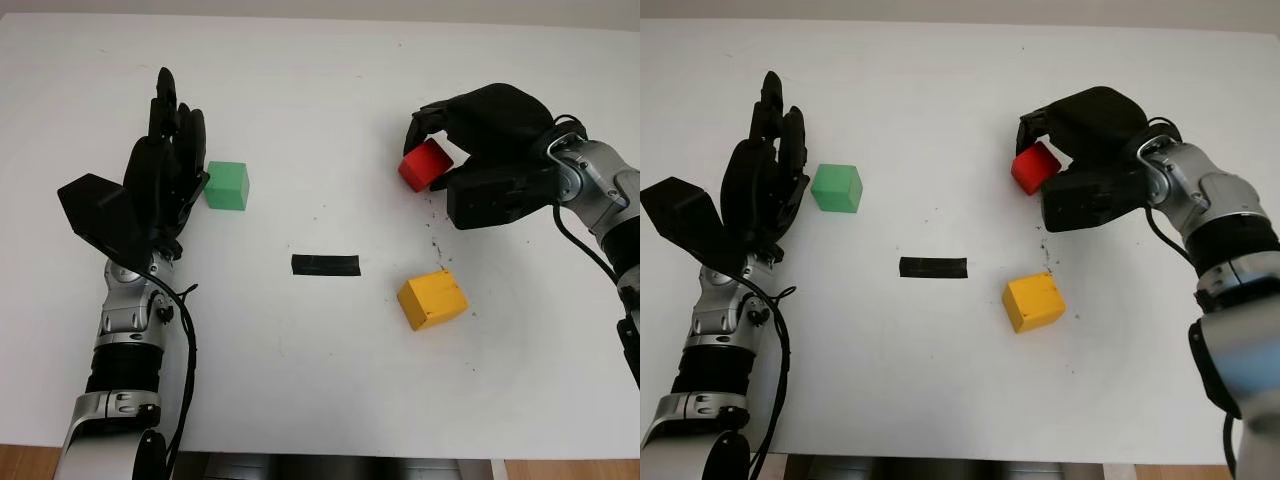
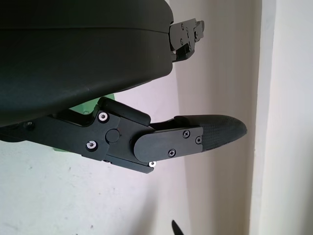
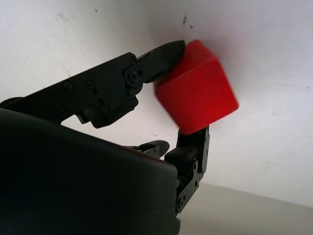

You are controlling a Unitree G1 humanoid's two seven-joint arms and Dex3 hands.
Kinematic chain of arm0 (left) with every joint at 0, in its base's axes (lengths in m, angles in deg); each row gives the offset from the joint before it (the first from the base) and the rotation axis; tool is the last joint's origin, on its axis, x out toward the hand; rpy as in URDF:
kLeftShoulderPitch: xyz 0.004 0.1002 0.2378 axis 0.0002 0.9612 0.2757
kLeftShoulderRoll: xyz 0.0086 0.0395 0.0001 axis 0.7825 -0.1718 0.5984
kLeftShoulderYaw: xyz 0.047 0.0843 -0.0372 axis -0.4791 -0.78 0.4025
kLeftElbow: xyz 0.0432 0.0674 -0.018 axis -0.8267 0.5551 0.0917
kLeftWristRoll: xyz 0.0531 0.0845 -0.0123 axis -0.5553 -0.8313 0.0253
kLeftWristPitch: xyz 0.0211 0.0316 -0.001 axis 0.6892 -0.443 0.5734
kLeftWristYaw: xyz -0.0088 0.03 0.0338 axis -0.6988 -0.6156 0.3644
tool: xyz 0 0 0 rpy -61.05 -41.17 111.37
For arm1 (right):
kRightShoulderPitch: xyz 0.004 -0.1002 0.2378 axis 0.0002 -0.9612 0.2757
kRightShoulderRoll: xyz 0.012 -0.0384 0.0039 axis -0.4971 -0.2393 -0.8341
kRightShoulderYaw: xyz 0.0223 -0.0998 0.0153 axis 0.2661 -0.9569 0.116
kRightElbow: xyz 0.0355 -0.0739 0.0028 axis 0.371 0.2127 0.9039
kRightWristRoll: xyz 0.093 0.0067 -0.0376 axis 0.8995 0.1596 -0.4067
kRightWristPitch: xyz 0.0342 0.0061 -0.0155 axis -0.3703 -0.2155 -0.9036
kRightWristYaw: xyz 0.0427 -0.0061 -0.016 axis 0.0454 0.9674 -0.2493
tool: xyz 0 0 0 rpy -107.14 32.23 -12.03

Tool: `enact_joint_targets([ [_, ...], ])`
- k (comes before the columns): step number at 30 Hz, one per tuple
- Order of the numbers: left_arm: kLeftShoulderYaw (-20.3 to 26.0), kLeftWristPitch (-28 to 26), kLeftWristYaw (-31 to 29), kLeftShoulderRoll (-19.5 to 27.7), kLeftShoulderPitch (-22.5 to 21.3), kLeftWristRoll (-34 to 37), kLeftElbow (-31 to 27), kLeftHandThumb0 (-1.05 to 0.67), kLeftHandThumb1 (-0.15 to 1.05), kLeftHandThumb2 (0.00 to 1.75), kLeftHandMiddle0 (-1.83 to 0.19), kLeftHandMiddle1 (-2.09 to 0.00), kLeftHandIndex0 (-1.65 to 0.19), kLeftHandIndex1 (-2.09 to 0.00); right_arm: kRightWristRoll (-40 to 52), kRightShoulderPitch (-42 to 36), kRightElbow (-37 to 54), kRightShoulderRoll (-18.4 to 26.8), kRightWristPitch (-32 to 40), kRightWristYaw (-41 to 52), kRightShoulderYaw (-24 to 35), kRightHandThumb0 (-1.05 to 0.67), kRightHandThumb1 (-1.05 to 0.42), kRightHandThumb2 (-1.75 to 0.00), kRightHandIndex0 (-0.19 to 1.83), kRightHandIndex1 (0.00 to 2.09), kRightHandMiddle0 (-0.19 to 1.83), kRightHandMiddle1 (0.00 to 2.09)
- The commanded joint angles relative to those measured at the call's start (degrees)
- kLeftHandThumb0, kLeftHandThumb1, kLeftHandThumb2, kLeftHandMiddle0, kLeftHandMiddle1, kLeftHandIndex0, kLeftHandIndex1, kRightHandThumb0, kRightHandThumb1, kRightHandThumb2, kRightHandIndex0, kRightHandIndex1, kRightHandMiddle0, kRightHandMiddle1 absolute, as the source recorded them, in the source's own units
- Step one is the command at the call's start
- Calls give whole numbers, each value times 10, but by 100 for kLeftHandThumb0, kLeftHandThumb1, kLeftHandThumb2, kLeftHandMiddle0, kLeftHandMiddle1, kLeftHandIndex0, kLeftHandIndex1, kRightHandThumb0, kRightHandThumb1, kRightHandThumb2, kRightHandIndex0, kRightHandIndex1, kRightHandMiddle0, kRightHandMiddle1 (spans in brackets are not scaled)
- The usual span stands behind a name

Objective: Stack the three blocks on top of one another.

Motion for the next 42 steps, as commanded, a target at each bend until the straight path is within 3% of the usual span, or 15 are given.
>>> enact_joint_targets([
  [1, -3, 1, 1, 3, -2, -3, -5, -75, 105, 55, 18, -4, 18, -2, 29, 7, 41, 12, -4, 33, 20, -32, -88, -5, 39, 5, 53, 114],
  [5, -3, 2, -2, 0, -3, 1, -5, -74, 105, 55, 19, -5, 19, -3, 98, -17, 116, 6, 4, 132, 48, -34, -89, -6, 37, 4, 52, 119],
  [8, -4, -4, -1, -3, 0, 4, -10, -75, 105, 55, 19, -3, 19, -2, 168, -47, 168, -10, 17, 208, 69, -29, -92, -5, 34, 4, 44, 134],
  [19, -4, -4, 5, -1, 13, -1, -23, -77, 105, 53, 19, -4, 19, -3, 275, -140, 305, -60, 78, 297, 103, -36, -90, -5, 36, 5, 44, 144],
  [29, -3, -18, 7, -7, 19, 6, -35, -77, 105, 53, 19, -4, 19, -2, 331, -243, 439, -121, 195, 286, 130, -44, -91, -6, 36, 6, 44, 155],
  [42, -2, -18, 10, -10, 24, 6, -43, -79, 105, 51, 19, -5, 19, -4, 322, -270, 469, -146, 227, 276, 125, -44, -91, -5, 36, 5, 40, 163],
])
